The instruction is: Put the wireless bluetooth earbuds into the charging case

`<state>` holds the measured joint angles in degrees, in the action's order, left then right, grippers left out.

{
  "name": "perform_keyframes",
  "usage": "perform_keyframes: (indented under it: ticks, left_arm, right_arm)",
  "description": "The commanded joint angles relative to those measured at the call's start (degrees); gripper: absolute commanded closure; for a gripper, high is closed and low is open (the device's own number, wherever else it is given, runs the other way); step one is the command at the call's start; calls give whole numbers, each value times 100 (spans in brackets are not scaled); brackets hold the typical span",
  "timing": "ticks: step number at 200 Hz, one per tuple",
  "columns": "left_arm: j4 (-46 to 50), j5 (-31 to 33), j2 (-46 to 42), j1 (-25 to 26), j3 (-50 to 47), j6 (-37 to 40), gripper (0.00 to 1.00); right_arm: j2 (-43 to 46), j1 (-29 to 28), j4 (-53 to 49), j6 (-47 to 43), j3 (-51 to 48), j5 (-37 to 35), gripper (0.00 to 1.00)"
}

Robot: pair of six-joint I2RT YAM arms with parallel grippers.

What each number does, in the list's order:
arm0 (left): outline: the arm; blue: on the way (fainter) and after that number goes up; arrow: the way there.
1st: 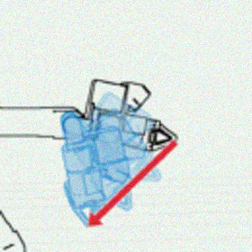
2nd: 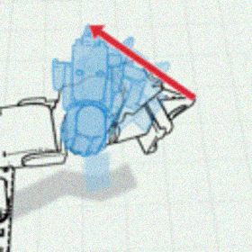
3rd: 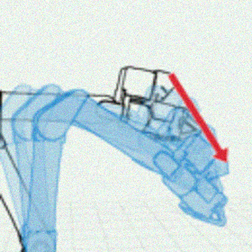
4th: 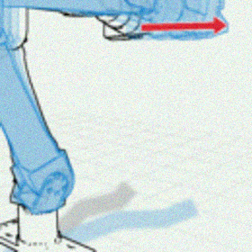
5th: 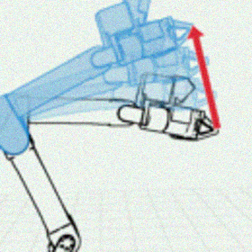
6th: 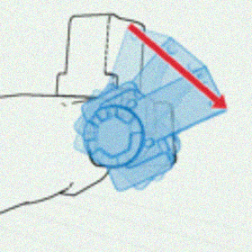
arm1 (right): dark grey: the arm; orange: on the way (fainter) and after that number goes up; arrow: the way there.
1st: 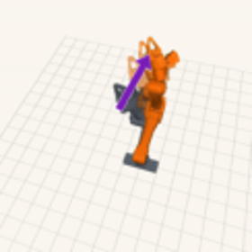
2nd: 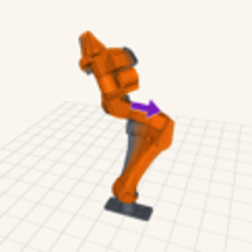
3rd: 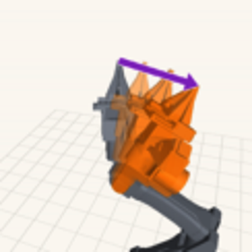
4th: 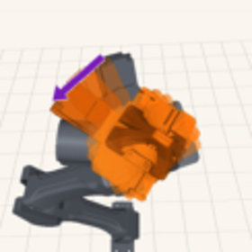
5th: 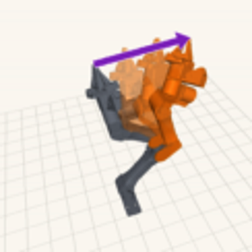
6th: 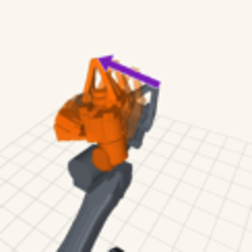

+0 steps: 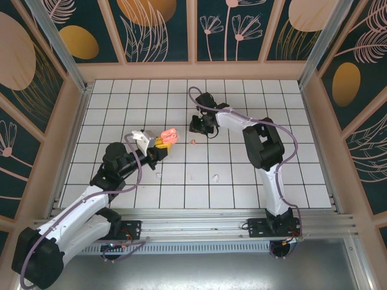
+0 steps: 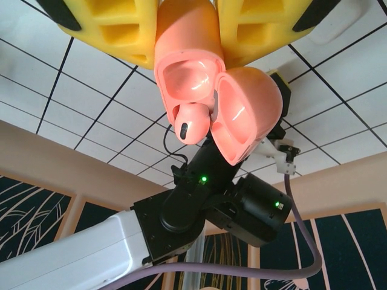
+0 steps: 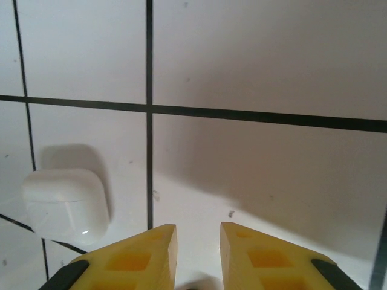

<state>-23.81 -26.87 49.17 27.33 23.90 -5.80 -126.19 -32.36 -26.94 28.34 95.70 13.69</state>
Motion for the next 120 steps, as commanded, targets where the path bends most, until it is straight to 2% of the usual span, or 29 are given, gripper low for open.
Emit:
perform_keyframes:
  ticks: [1, 58, 120]
  left_arm:
    - [-274, 113, -65, 17, -159, -144, 100]
    - [-321, 110, 160, 18, -28, -184, 100]
    - [-320, 126, 301, 18, 13, -183, 100]
  right_arm:
    - [368, 11, -162, -183, -95, -366, 75]
    - [434, -129, -388, -350, -77, -470, 76]
    - [809, -435, -649, -361, -473, -674, 71]
